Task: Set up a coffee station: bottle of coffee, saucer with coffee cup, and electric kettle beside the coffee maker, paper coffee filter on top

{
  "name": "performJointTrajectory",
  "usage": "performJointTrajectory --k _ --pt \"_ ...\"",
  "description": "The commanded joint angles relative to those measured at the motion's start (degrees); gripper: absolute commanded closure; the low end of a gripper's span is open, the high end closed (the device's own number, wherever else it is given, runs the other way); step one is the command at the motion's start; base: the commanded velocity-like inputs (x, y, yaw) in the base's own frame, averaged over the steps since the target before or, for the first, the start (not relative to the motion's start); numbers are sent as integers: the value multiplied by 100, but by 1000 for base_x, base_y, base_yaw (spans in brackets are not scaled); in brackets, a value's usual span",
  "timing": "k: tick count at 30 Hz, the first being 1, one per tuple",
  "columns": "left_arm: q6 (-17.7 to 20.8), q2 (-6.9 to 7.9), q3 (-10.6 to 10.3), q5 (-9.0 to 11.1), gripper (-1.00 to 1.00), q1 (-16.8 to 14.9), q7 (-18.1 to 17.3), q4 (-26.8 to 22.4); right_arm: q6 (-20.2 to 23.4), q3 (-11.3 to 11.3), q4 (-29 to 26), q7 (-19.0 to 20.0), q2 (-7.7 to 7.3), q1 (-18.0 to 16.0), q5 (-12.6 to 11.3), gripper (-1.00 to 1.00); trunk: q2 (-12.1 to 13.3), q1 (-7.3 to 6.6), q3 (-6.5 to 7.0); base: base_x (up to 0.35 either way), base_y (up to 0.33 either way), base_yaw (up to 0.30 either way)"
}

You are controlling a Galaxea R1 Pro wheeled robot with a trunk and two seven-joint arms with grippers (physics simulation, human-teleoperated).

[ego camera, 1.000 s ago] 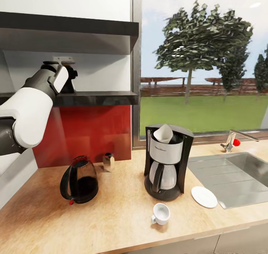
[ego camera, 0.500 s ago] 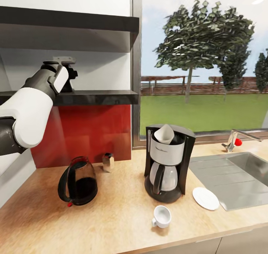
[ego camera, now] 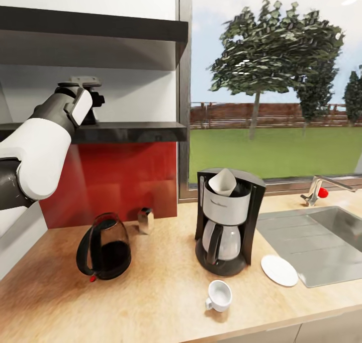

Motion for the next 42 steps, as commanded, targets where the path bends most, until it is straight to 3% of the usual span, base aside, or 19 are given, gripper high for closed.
performJointTrajectory --k 1,18,19,42 --pt "29 -2 28 -17 -100 0 2 -8 2 10 11 10 0 -7 14 -100 -3 3 -2 128 0 0" --pt "42 -2 25 -17 -100 0 2 -8 3 12 11 10 0 -6 14 -100 -3 3 -2 43 0 0" --pt "43 -2 24 -18 100 0 6 -8 2 12 11 10 0 -5 14 -100 -3 3 -2 0 0 0" --pt "35 16 32 -25 100 0 11 -15 1 12 11 10 0 -7 14 -100 -3 3 -2 0 0 0"
